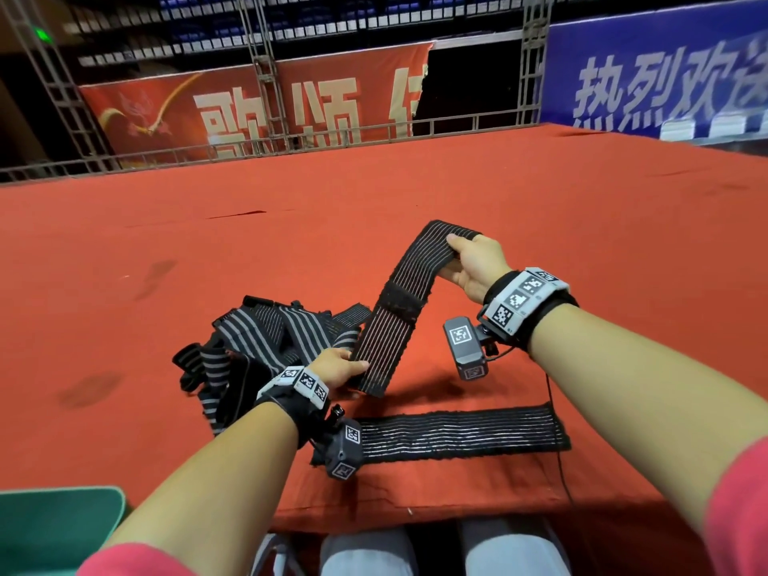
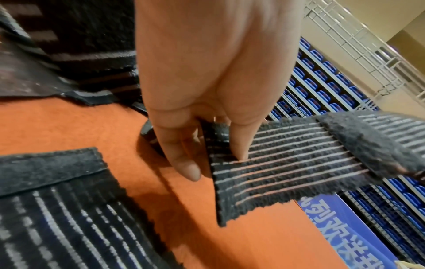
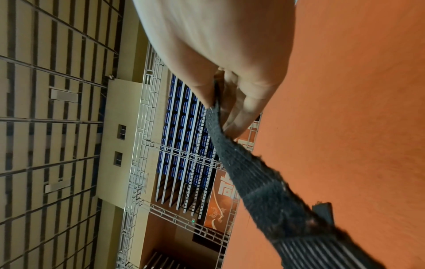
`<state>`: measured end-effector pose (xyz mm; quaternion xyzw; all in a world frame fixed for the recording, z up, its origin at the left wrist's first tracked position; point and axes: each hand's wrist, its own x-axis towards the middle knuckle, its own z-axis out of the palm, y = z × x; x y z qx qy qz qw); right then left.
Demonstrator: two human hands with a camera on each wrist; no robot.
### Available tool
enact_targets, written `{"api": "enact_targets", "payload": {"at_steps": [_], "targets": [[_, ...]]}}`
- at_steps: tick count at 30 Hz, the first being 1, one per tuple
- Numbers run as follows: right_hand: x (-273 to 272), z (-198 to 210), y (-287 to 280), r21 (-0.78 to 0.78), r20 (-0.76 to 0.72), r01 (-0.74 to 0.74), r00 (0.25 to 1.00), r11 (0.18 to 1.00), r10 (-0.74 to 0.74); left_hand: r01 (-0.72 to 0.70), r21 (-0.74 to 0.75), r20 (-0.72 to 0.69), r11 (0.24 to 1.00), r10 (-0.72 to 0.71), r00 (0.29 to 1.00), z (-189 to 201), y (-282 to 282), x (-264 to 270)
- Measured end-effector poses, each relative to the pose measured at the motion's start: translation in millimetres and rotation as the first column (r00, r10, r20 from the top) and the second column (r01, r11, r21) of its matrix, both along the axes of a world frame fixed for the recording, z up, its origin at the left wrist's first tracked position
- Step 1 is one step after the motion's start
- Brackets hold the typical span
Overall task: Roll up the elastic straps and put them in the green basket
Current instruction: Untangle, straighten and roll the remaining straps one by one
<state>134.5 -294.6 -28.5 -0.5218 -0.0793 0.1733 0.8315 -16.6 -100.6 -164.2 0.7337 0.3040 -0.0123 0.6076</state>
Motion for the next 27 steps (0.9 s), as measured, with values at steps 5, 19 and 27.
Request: {"api": "enact_targets", "payload": {"at_steps": [5, 19, 27], "targets": [[5, -7, -8, -0.058, 0.023, 0.042, 0.999, 0.997, -0.041, -0.072, -0.015, -0.033, 0.997, 0.072, 0.997, 1, 9, -11], [-5, -8, -55, -0.098, 0.07, 0.147, 0.988, 0.984, -0.141, -0.364, 0.053, 0.079, 0.93, 0.36, 0.93, 15, 9, -56], [-18, -34, -95, -0.279, 0.174, 0.169, 0.977, 0.945, -0.124, -0.475, -0.085, 0.212, 0.876, 0.481, 0.851, 15, 5, -88]]}}
